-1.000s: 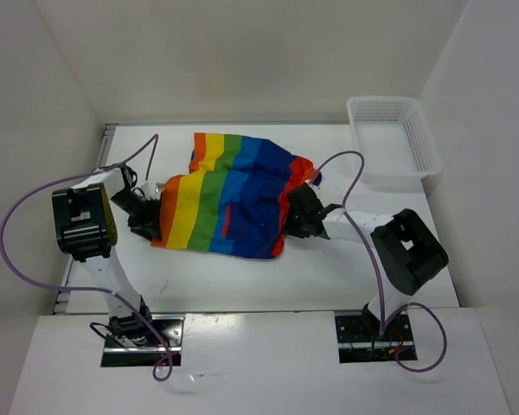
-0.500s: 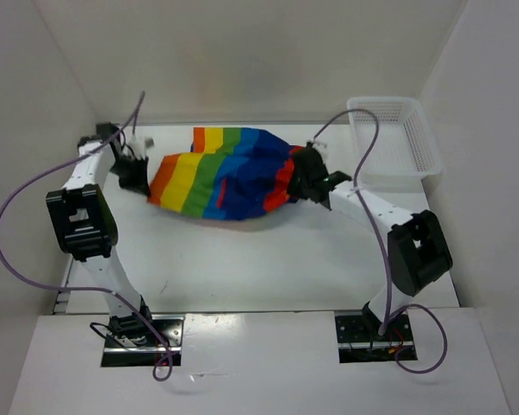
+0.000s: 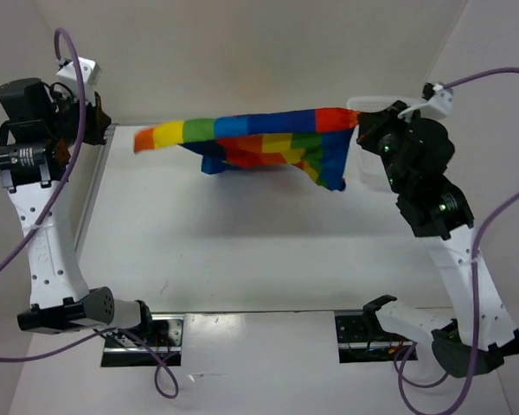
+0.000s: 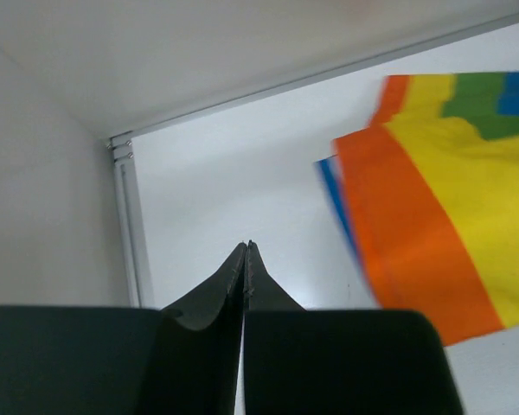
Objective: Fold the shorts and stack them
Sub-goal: Fold the shorts
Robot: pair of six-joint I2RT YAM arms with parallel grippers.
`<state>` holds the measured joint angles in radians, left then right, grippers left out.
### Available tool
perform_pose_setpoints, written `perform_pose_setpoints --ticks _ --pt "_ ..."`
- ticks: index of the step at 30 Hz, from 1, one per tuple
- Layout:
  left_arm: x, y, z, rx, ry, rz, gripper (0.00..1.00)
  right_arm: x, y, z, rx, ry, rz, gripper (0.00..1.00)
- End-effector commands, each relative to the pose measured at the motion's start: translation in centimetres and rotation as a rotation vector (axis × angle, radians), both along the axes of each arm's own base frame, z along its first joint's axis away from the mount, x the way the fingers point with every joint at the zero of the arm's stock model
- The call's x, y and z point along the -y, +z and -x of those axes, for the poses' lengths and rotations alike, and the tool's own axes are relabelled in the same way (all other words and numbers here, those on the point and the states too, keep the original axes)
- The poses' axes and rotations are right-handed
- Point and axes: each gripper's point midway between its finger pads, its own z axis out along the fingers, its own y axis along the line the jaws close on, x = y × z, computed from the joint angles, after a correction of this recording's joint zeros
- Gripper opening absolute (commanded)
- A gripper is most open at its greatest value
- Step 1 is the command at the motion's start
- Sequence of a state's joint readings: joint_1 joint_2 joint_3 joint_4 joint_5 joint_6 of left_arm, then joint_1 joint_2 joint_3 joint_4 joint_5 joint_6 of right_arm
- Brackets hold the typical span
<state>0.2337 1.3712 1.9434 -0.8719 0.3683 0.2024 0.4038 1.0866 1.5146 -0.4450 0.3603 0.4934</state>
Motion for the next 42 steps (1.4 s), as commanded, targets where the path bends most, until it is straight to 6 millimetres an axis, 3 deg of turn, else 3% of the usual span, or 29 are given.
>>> perform_pose_setpoints --ticks 1,4,5,9,12,14,17,18,19,20,21,22,24,25,27,28,30,31,33,35,37,38,42 --pt "-1.2 -0.5 1.3 -0.032 0.072 0.004 0.00 3.1 1.4 2.4 0.002 -0.092 0.058 0.00" --pt "-0.9 0.4 3.1 -0.019 0.081 -0.003 0.00 2.4 1.4 4.0 -0.007 -0.018 0.051 0.00" --pt "-0.5 0.0 3.2 -0.028 0.070 -0.001 0.00 2.0 0.2 3.8 -0.037 0.001 0.063 0.00" --pt "0.0 -3.2 3.1 -0.114 0.061 0.011 0.00 -0.1 -1.2 3.8 -0.074 0.109 0.063 0.00" --pt "2.3 -8.0 2.5 -0.283 -0.064 0.064 0.00 -2.1 -2.6 2.4 -0.125 0.185 0.065 0.00" --pt "5.5 -10.9 2.3 -0.371 -0.191 0.070 0.16 -2.6 -3.5 1.6 -0.147 0.195 0.071 0.00" --pt "10.8 -14.2 2.7 -0.430 -0.364 0.053 0.63 -3.5 -4.8 0.9 -0.165 0.212 0.065 0.00" --pt "12.1 -16.2 2.5 -0.449 -0.402 0.047 0.67 -3.5 -4.8 0.9 -0.165 0.212 0.065 0.00" --pt "14.8 -16.9 3.2 -0.441 -0.488 0.020 0.70 -3.7 -5.4 0.5 -0.177 0.211 0.057 0.00" --pt "15.9 -16.6 2.5 -0.371 -0.510 -0.003 0.74 -3.8 -5.8 0.2 -0.188 0.211 0.061 0.00" --pt "16.8 -18.8 2.9 -0.393 -0.527 -0.023 0.83 -3.7 -5.5 0.0 -0.178 0.199 0.049 0.00" --pt "19.1 -19.5 3.4 -0.378 -0.580 -0.058 0.87 -3.7 -5.6 -0.5 -0.179 0.186 0.051 0.00" --pt "20.4 -21.2 1.9 -0.369 -0.534 -0.143 1.00 -3.9 -6.0 -1.3 -0.186 0.175 0.044 0.00" --pt "22.6 -22.9 2.8 -0.393 -0.562 -0.176 1.00 -3.9 -6.0 -1.8 -0.181 0.163 0.043 0.00" --pt "24.6 -24.4 2.1 -0.370 -0.521 -0.258 1.00 -4.0 -6.7 -2.8 -0.204 0.146 0.044 0.00" --pt "27.8 -25.5 3.0 -0.352 -0.548 -0.293 1.00 -4.2 -6.7 -3.5 -0.202 0.137 0.044 0.00" --pt "29.0 -25.6 2.2 -0.290 -0.457 -0.368 1.00 -4.4 -6.4 -4.0 -0.198 0.136 0.030 0.00" --pt "30.2 -26.6 2.1 -0.290 -0.452 -0.383 1.00 -4.5 -5.5 -4.1 -0.176 0.135 0.009 0.00" --pt "32.9 -26.3 2.3 -0.297 -0.458 -0.304 1.00 -4.5 -5.3 -4.5 -0.171 0.123 -0.005 0.00" --pt "34.0 -27.7 2.6 -0.354 -0.453 -0.245 1.00 -4.3 -4.7 -4.8 -0.153 0.099 -0.032 0.00" --pt "34.8 -27.8 2.8 -0.388 -0.415 -0.154 1.00 -3.7 -4.1 -4.7 -0.133 0.068 -0.051 0.00" --pt "35.5 -29.0 3.3 -0.432 -0.404 -0.121 1.00 -3.6 -4.0 -4.8 -0.133 0.057 -0.060 0.00" --pt "37.6 -29.7 3.6 -0.458 -0.410 -0.063 1.00 -3.2 -4.0 -4.8 -0.124 0.029 -0.097 0.00"
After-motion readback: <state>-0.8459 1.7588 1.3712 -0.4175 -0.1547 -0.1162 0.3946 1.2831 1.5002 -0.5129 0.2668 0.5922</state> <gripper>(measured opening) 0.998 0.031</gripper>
